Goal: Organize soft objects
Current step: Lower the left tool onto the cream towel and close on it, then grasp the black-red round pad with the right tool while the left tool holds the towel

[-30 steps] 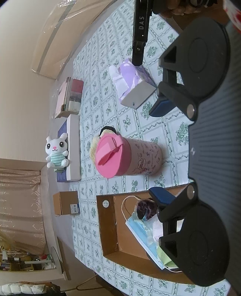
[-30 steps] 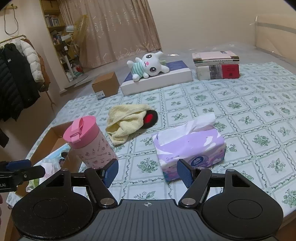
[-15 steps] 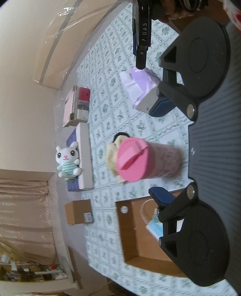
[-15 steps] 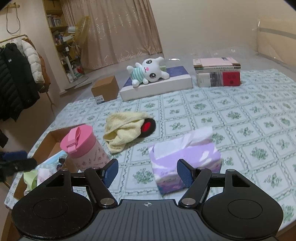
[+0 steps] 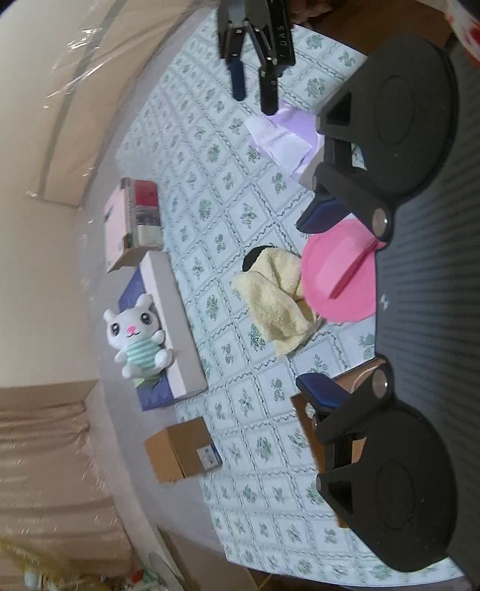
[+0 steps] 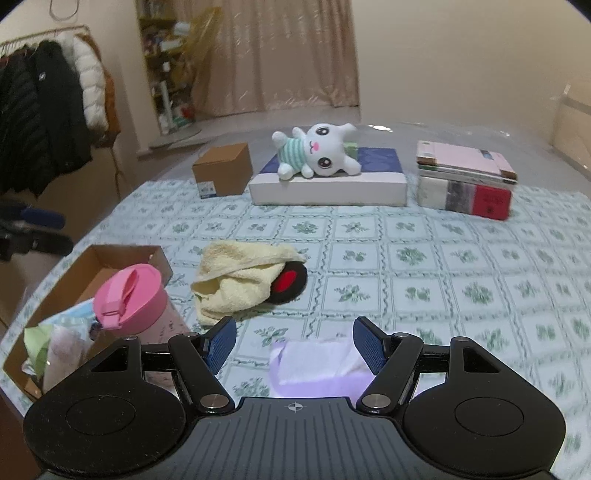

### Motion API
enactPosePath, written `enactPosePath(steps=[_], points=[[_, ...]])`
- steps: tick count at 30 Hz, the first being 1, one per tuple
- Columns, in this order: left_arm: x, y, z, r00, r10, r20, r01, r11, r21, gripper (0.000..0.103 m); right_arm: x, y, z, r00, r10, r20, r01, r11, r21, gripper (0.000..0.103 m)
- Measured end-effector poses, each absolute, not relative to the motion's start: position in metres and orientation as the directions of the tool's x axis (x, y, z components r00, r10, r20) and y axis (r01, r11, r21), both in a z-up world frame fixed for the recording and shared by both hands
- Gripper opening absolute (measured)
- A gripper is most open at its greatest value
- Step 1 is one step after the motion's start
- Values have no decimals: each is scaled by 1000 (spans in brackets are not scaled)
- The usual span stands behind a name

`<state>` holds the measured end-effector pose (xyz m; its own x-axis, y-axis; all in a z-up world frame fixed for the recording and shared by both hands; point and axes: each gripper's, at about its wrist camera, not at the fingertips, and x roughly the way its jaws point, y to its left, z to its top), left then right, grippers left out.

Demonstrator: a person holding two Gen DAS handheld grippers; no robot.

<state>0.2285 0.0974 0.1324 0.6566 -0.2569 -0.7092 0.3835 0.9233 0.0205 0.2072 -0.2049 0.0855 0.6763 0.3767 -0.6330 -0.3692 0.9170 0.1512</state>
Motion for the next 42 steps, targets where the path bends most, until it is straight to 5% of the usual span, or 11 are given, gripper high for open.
enactPosePath(steps=[9, 19, 35, 40, 42], points=[[327, 84, 105, 515, -289, -807, 503, 864, 11, 81, 279, -192, 75, 609, 413, -678, -486, 869, 93, 70], [420, 81, 38, 299, -351, -887, 502, 849, -166, 82, 335, -164, 46, 539, 416, -733, -599, 800, 14, 70], [468, 69, -54, 120, -320, -940, 447, 863, -237, 87, 378, -147, -1, 474, 382, -793, -643, 765, -16, 70], [462, 61, -61, 134, -276, -952, 510, 843, -172, 72, 383, -146, -7, 466, 372, -803, -645, 764, -21, 70], [462, 64, -58, 127, -285, -950, 523, 833, -180, 43, 386, -145, -9, 458, 370, -808, -646, 763, -17, 70]])
